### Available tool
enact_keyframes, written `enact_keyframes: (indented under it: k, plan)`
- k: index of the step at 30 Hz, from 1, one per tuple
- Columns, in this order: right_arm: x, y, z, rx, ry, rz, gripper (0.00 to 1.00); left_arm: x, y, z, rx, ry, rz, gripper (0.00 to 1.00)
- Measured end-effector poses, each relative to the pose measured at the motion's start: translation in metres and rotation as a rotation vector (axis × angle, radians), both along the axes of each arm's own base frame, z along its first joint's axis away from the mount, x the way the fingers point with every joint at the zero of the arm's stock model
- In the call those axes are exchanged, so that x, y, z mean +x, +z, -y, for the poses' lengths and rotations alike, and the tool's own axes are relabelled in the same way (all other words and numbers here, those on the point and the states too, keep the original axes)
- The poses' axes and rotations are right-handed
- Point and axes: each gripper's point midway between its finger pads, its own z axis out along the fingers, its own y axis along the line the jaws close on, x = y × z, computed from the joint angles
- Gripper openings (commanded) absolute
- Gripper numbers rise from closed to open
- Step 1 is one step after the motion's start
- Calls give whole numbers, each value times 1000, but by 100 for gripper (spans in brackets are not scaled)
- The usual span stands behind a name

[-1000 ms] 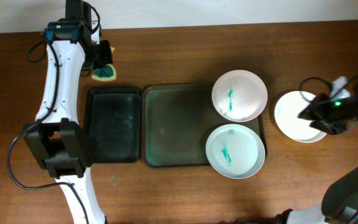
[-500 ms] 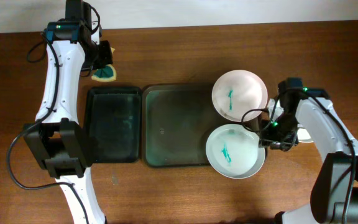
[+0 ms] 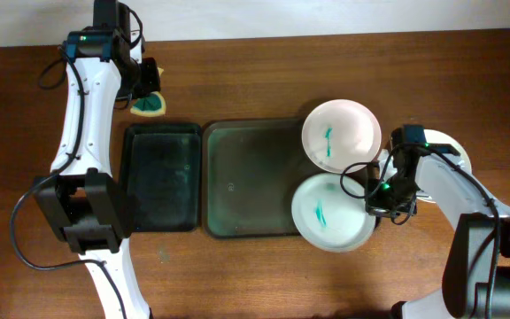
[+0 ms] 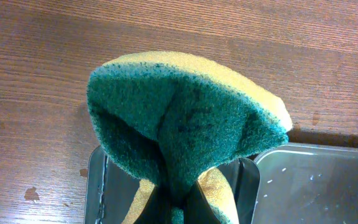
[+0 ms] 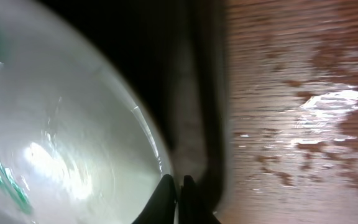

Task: Clean dirty plates on tray and stack at the side
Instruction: 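Grasp the front plate rim with the right gripper and drag it center, then scrub the plate with the sponge in the left gripper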

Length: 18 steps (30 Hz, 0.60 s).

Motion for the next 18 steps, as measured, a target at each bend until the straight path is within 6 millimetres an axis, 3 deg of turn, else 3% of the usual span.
enact_keyframes:
  k: [7, 14, 18]
  plan:
    - [4, 7, -58, 108, 42, 13, 4, 0, 0, 0, 0, 0, 0, 0]
    - [55, 27, -124, 172, -95, 180, 4, -1, 0, 0, 0, 0, -2, 0]
    - [65, 31, -153, 179, -165, 229, 4, -1, 0, 4, -1, -9, -5, 0]
